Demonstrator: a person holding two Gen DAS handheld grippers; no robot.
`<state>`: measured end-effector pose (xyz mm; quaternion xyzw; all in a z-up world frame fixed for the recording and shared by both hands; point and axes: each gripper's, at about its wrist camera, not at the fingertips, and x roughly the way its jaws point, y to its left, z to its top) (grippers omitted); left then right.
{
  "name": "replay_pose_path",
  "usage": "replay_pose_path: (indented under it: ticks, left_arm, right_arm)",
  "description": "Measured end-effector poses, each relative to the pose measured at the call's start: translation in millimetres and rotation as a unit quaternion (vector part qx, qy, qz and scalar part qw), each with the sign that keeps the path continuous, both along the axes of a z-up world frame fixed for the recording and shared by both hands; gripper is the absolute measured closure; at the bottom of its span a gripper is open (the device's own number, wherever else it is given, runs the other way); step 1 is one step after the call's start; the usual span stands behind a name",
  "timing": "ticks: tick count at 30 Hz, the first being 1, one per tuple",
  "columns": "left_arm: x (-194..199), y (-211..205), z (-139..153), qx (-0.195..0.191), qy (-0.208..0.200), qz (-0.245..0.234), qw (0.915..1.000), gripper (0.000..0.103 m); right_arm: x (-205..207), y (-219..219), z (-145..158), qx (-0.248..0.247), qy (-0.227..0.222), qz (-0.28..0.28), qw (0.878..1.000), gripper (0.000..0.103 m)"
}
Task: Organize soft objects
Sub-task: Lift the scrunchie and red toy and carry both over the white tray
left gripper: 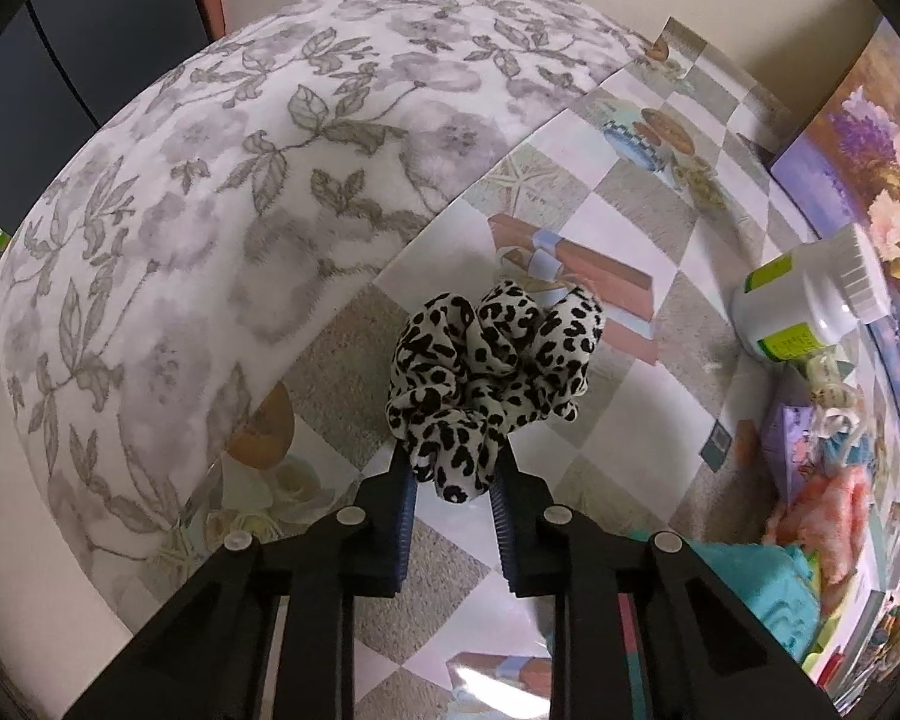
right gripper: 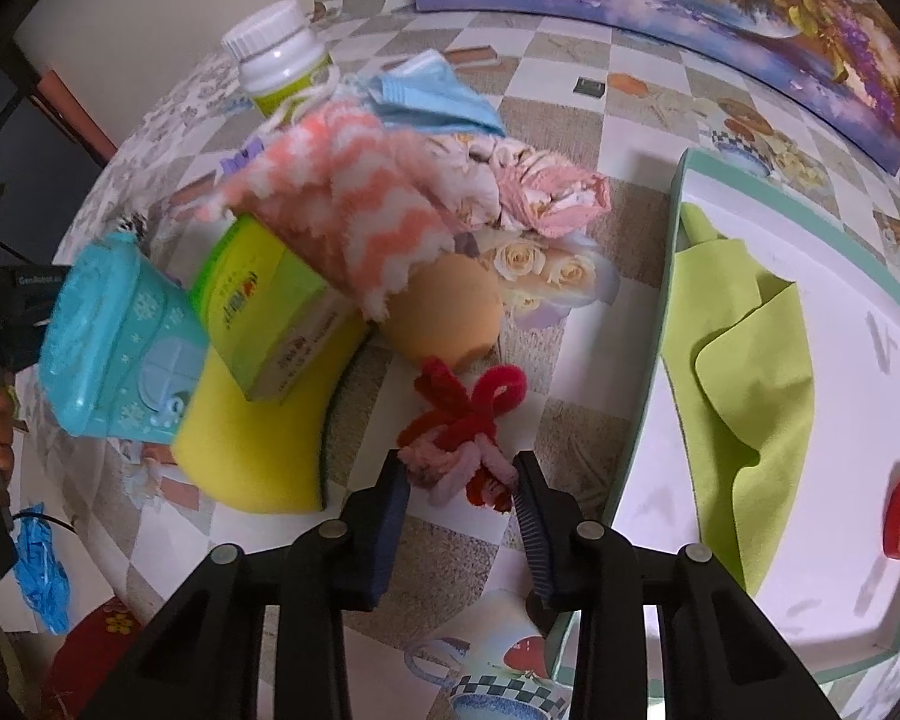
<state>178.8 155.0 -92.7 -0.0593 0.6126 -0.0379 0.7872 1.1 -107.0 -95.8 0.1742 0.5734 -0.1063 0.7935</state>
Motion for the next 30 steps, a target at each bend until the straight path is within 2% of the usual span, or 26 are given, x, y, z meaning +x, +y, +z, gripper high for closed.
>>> replay_pose_path:
  ticks: [5, 9, 17, 22, 30]
  left_arm:
    - [-8, 1, 24, -0.010, -0.027, -0.002, 0.9996, 0.079]
    - [-18, 1, 49, -0.013, -0.063, -0.007, 0.9979, 0.079]
    - [-49, -46, 101, -0.026, -0.131, -0.051, 0.9897, 0.079]
    - [-73, -84, 113, -0.037, -0.146, -0.090, 0.9845, 0.079]
    - [-106, -154, 107, -0.039, -0.135, -0.165, 0.9761, 0.079]
  right_arm:
    - [-6, -2, 15, 0.005, -0.021, -0.006, 1.000, 0.066]
    - [-12, -7, 31, 0.004, -0.041, -0.017, 0.999, 0.066]
    - [-31, -31, 59, -0.017, -0.067, -0.057, 0.996, 0.066]
    - [-47, -57, 64, -0.035, -0.065, -0.095, 0.993, 0.066]
    - [-77, -108, 61, -0.038, -0.052, -0.174, 0.983, 0.066]
